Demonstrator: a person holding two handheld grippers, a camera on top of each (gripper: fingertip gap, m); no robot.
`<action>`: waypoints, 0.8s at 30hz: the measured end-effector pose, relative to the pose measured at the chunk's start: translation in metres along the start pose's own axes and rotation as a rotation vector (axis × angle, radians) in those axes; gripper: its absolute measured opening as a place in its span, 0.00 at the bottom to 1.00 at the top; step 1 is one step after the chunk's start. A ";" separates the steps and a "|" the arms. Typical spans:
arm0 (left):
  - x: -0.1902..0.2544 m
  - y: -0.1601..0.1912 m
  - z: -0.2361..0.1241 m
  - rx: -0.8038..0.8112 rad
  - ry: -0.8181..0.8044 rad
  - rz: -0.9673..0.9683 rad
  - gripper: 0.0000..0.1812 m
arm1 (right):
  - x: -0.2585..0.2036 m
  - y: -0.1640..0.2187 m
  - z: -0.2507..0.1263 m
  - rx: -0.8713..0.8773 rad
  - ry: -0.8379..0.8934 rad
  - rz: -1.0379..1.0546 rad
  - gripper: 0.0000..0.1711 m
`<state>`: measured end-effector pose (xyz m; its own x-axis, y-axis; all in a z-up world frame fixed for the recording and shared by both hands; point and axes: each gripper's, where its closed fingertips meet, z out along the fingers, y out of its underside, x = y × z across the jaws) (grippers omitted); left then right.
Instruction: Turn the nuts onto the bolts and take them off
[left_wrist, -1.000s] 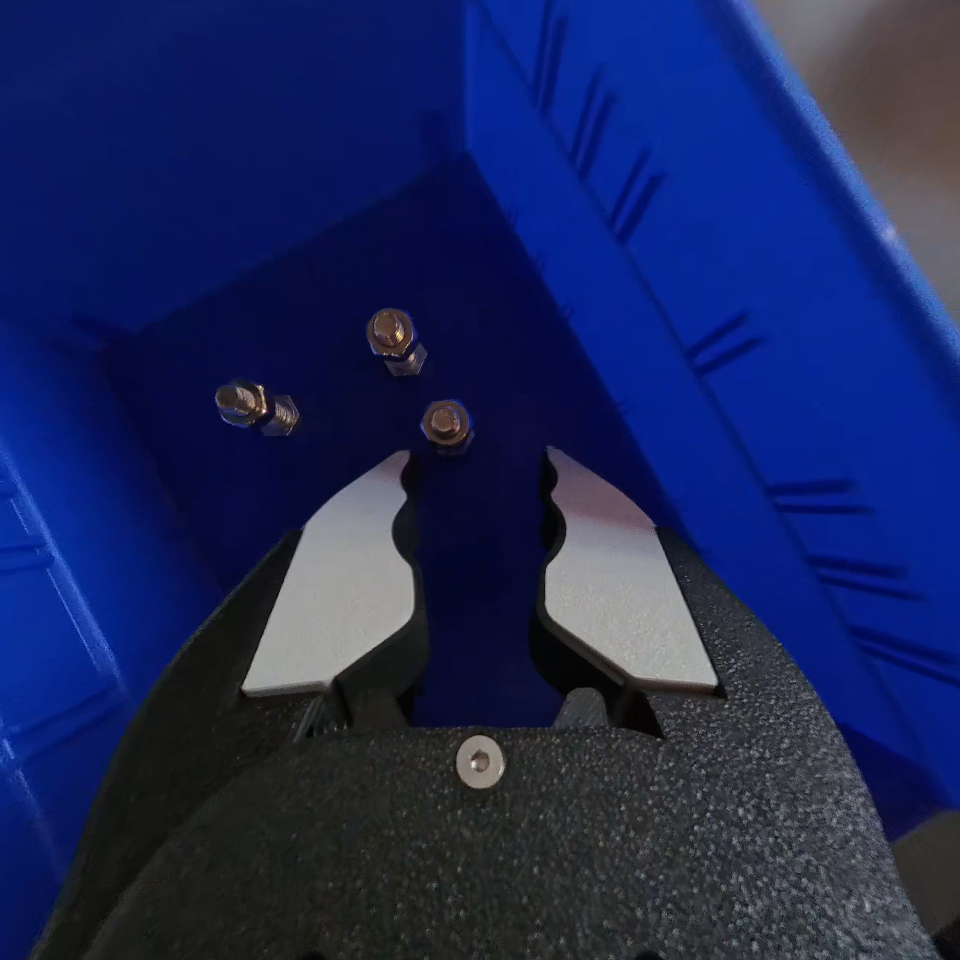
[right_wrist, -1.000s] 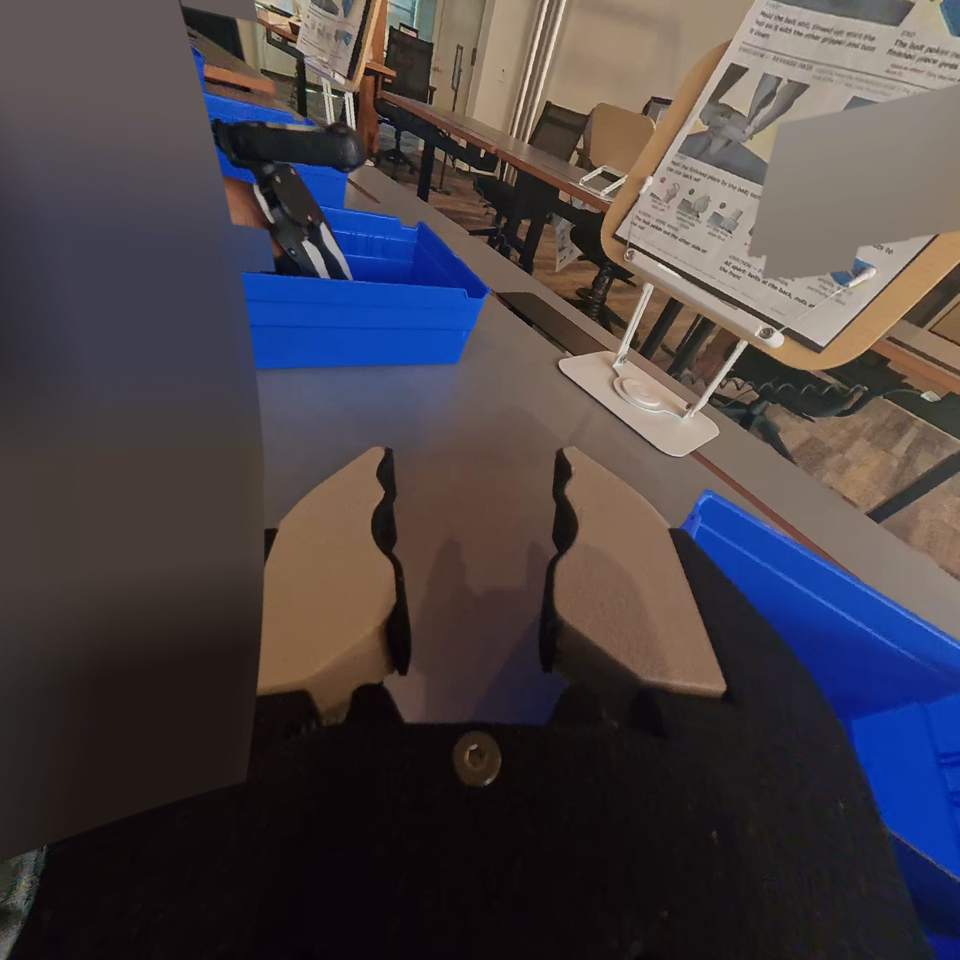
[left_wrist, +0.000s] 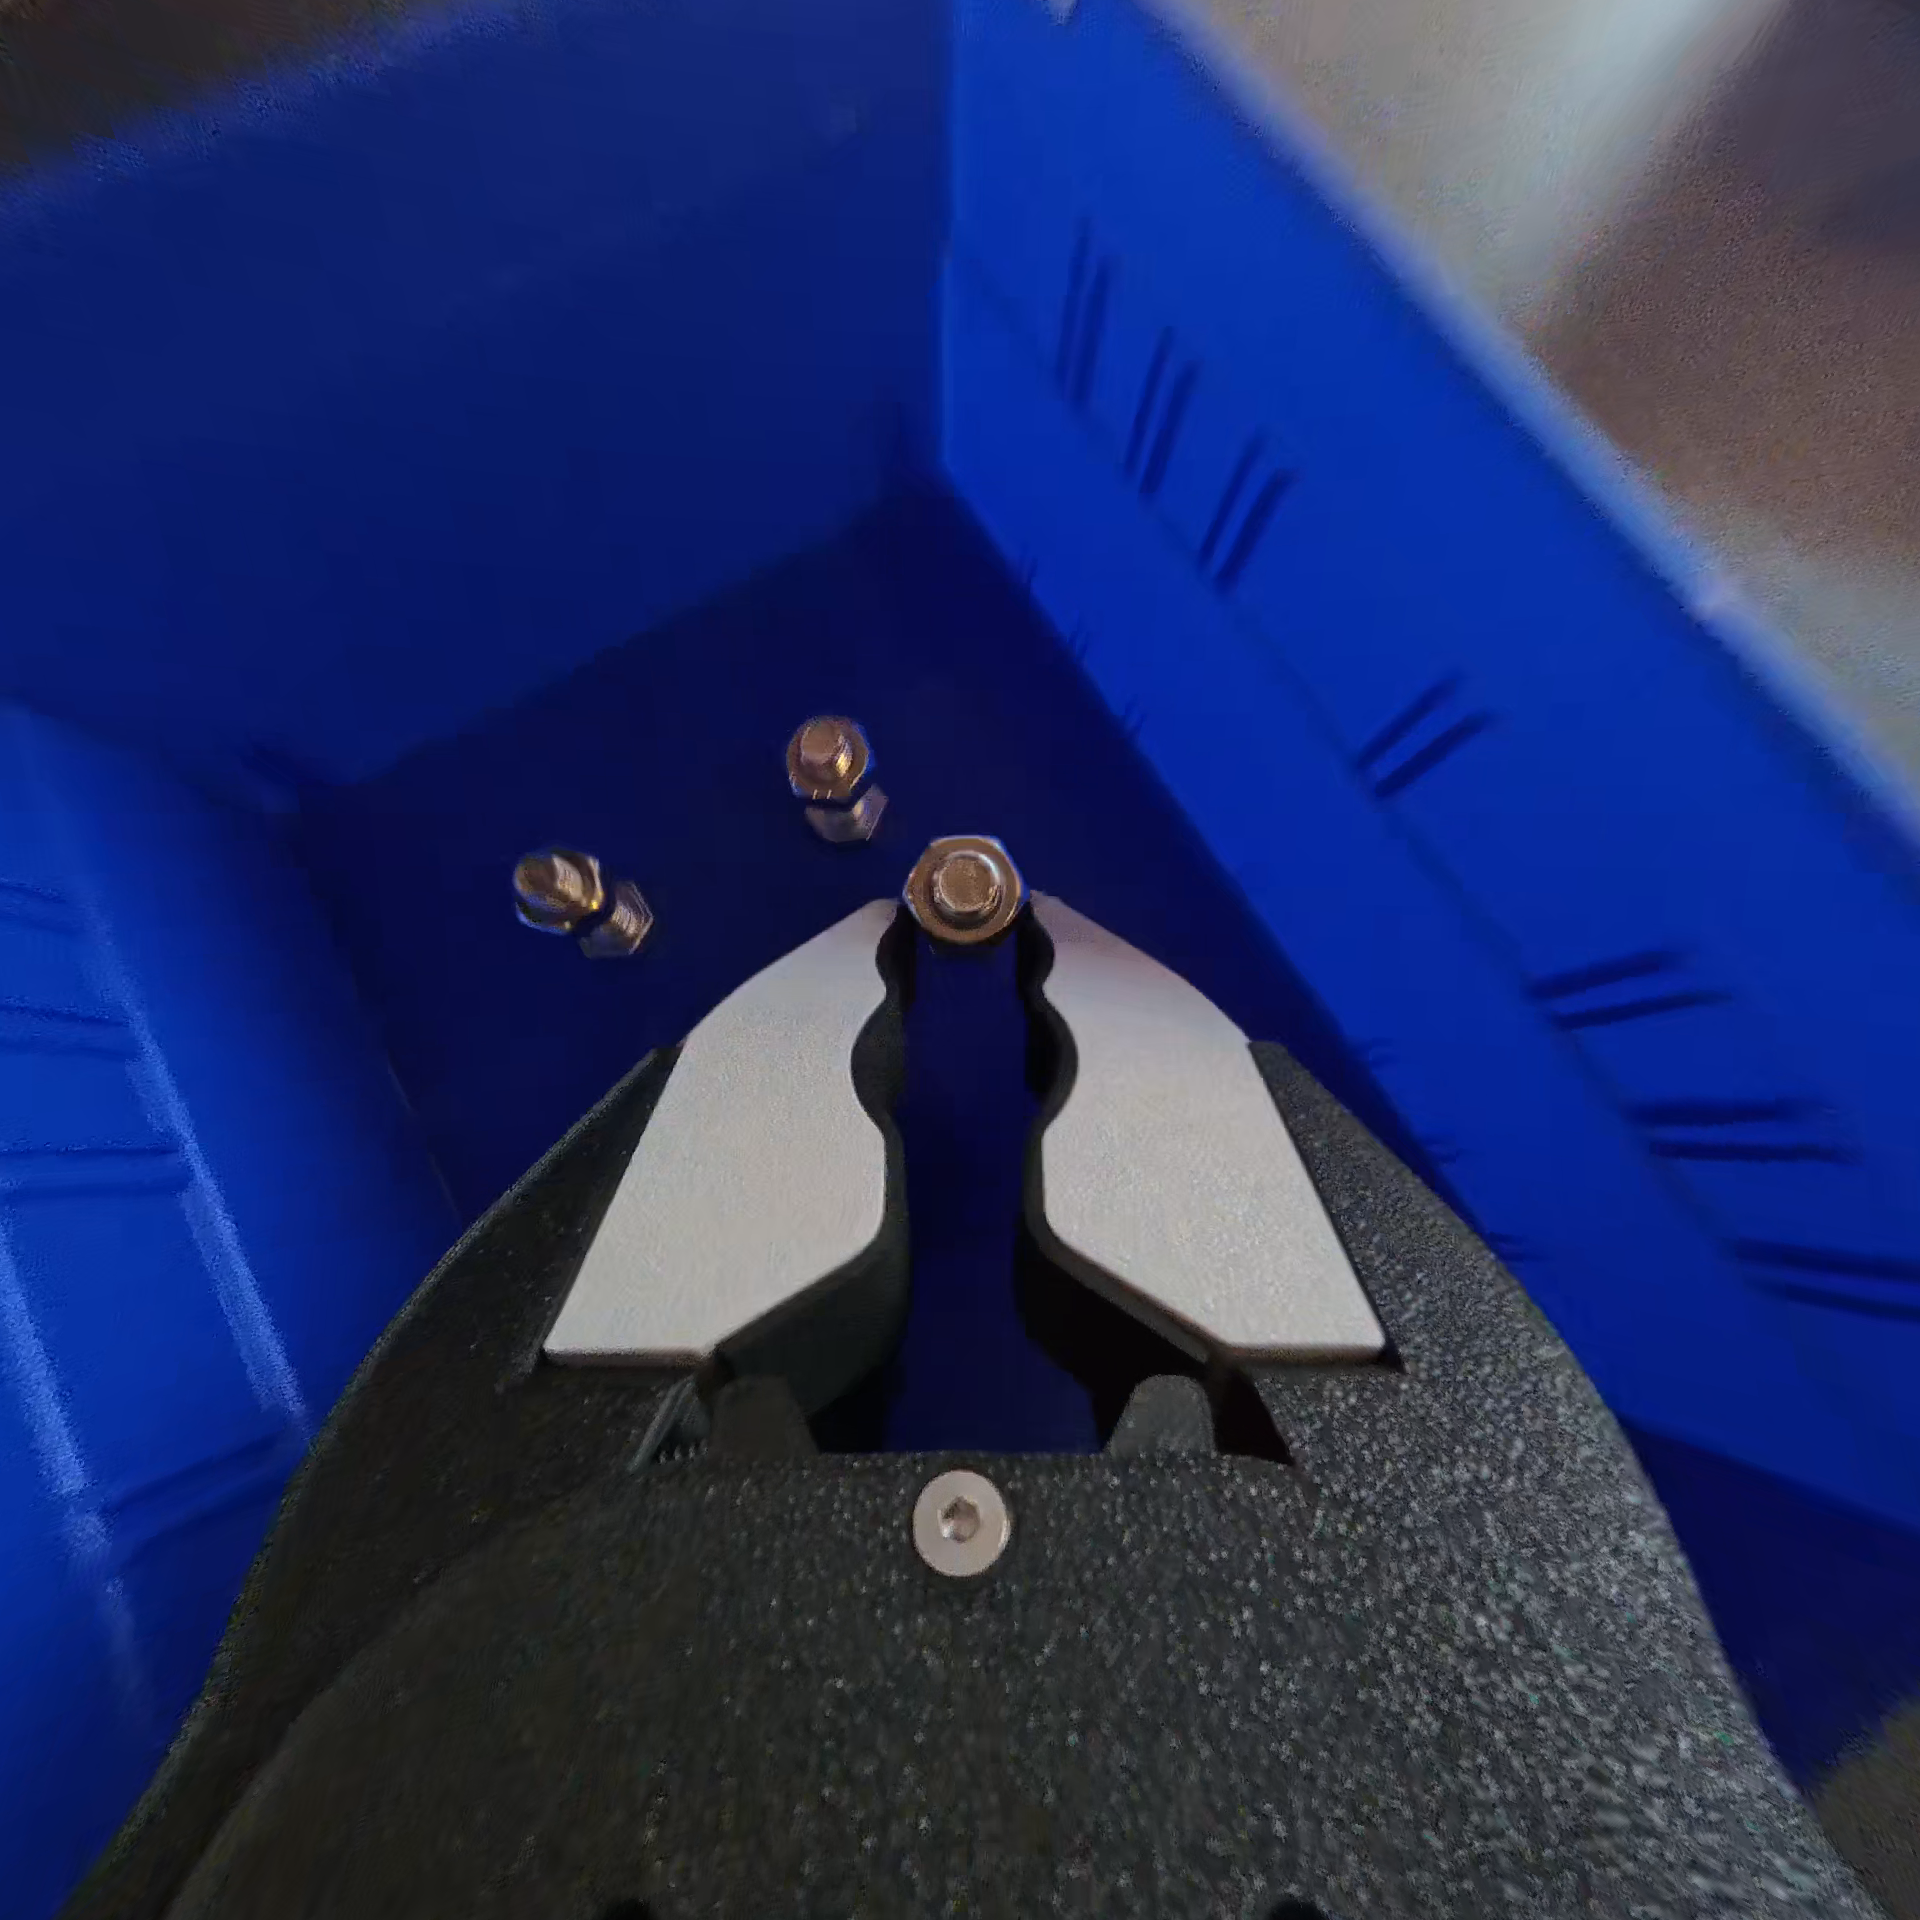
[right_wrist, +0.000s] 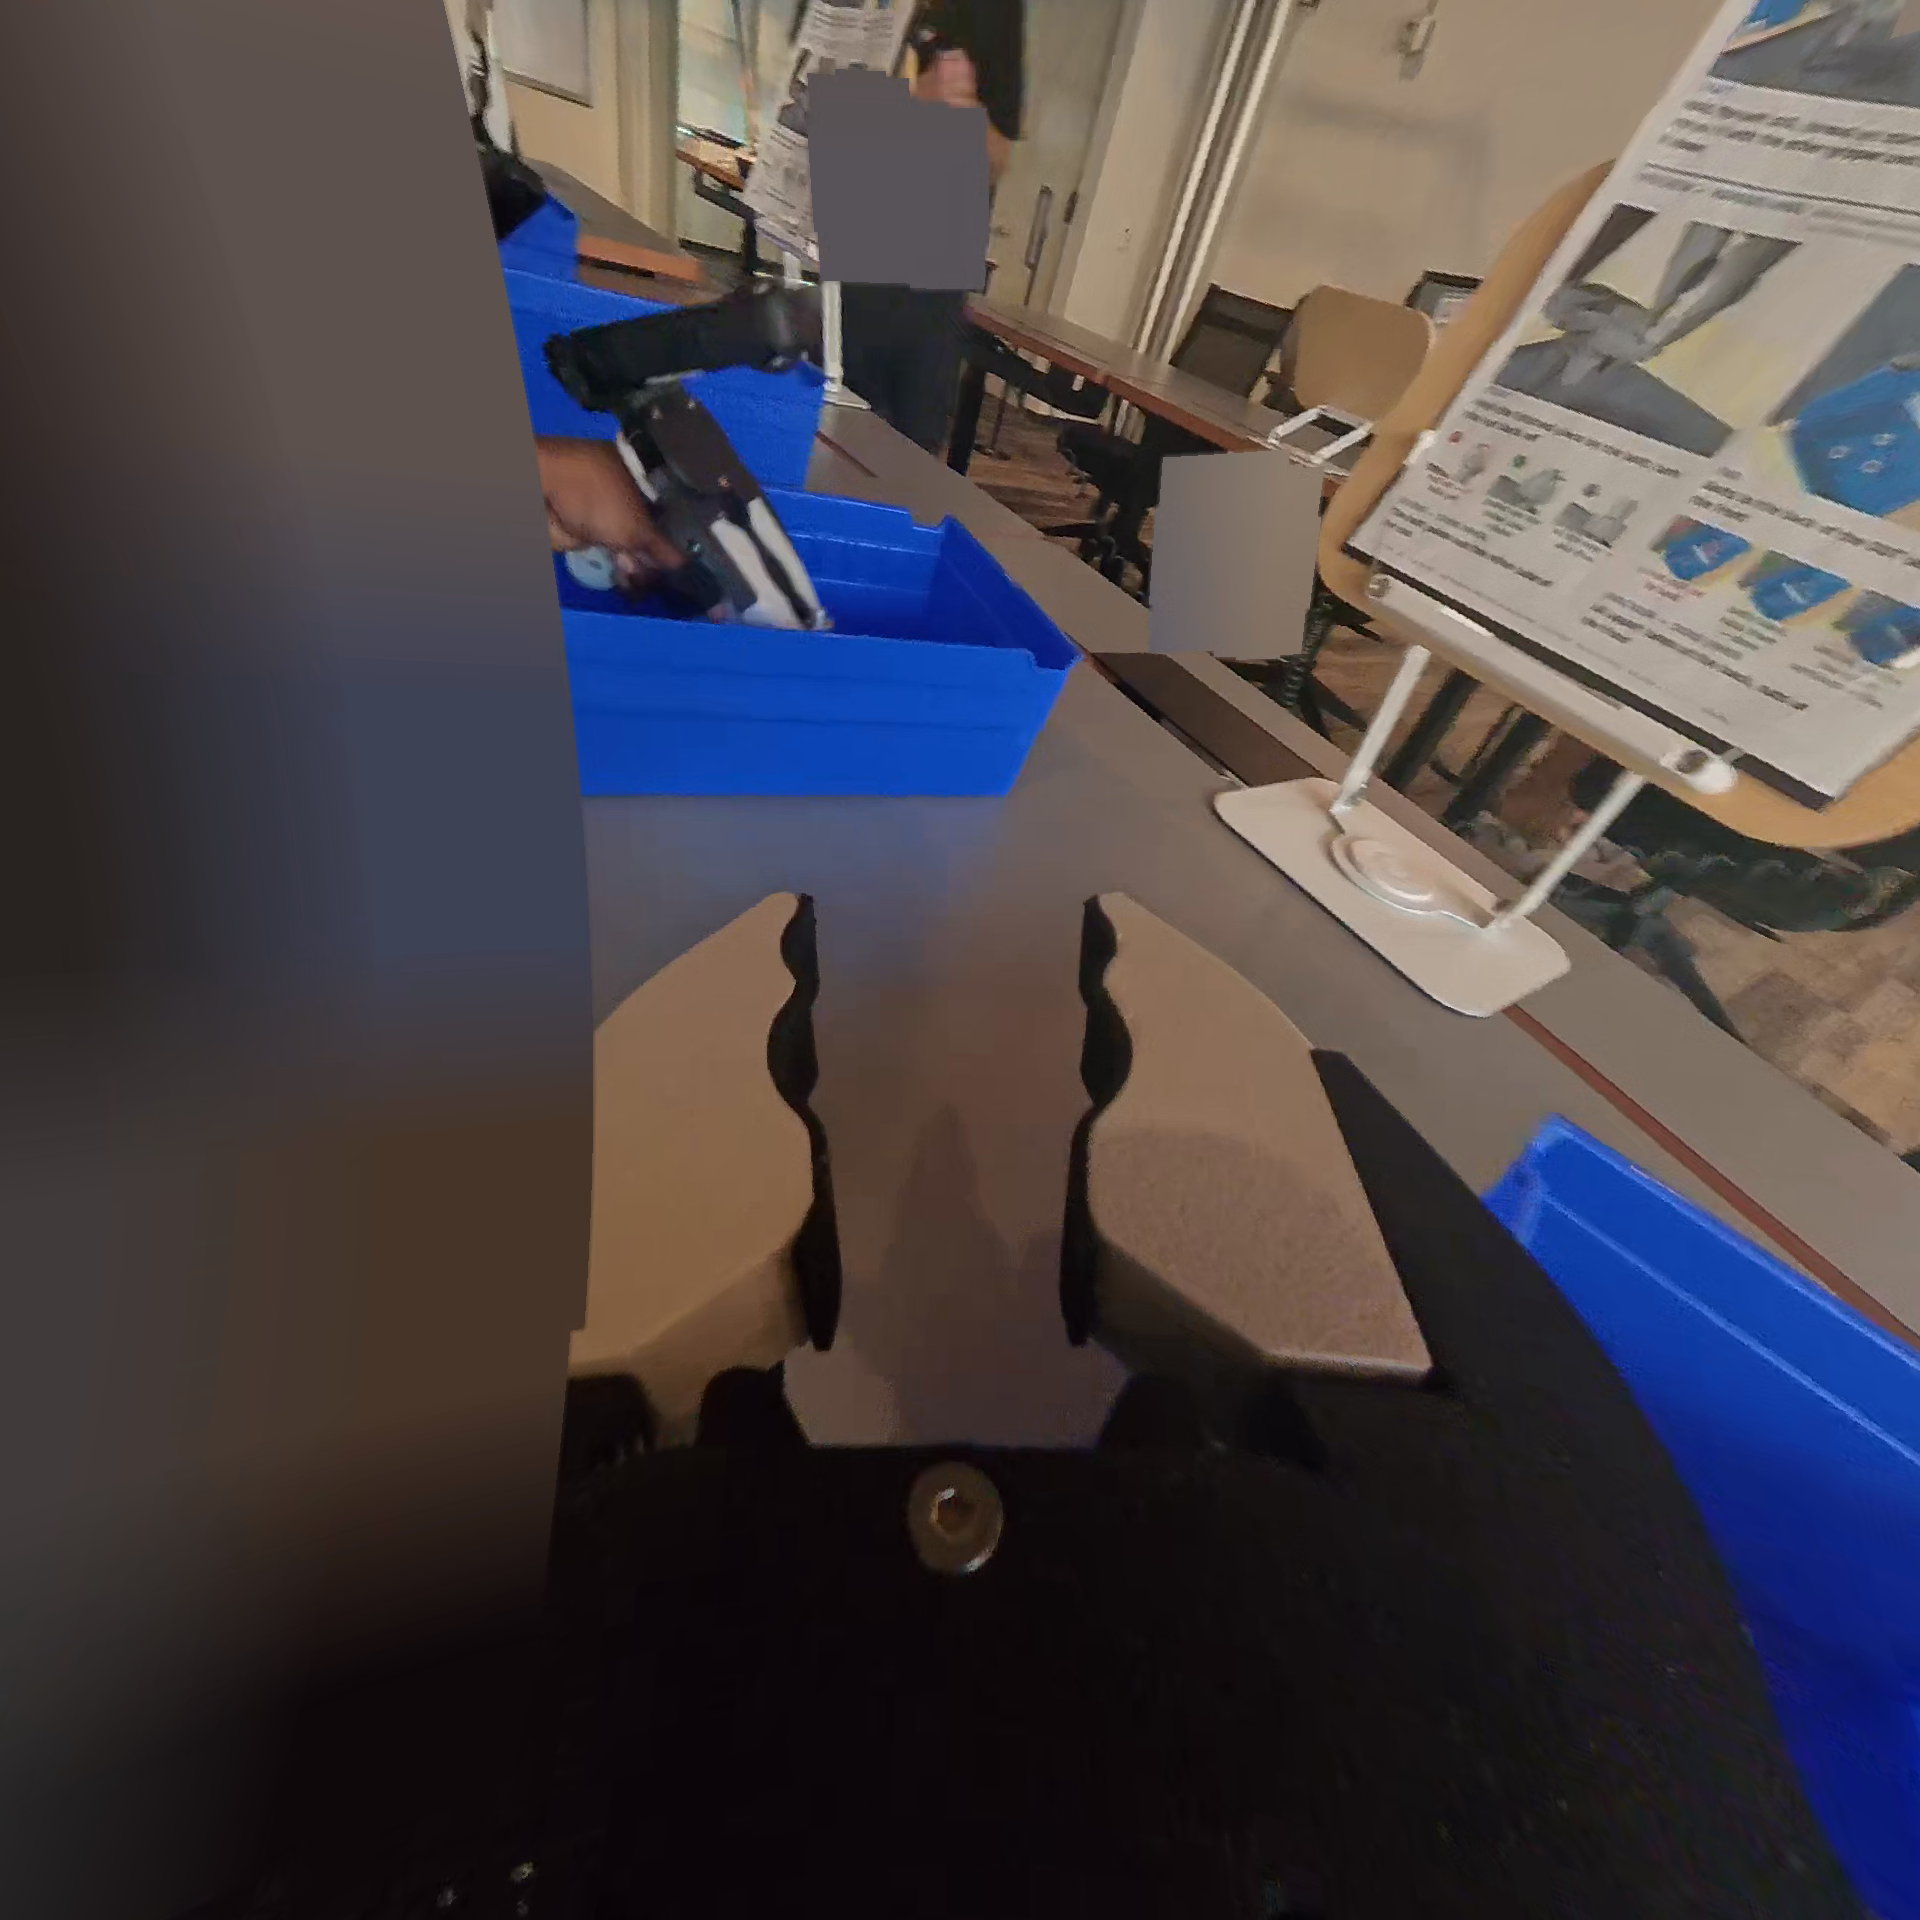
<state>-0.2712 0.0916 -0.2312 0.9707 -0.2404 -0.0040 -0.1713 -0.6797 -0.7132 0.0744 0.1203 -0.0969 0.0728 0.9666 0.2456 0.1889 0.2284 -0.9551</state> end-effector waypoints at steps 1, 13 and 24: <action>0.004 -0.009 -0.010 0.032 0.008 0.006 0.10 | -0.004 -0.001 0.006 0.005 -0.024 0.002 0.28; 0.136 -0.108 -0.052 0.231 0.204 0.318 0.10 | -0.034 -0.045 0.098 0.070 -0.244 0.025 0.28; 0.181 -0.126 -0.013 0.255 0.020 0.447 0.10 | -0.018 -0.027 0.135 -0.055 -0.053 0.130 0.24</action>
<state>-0.0765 0.1250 -0.1332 0.8082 -0.4837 -0.3359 -0.5197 -0.3176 -0.7931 -0.0646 0.1128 -0.0980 0.0483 0.9927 0.1101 0.2348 0.0959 -0.9673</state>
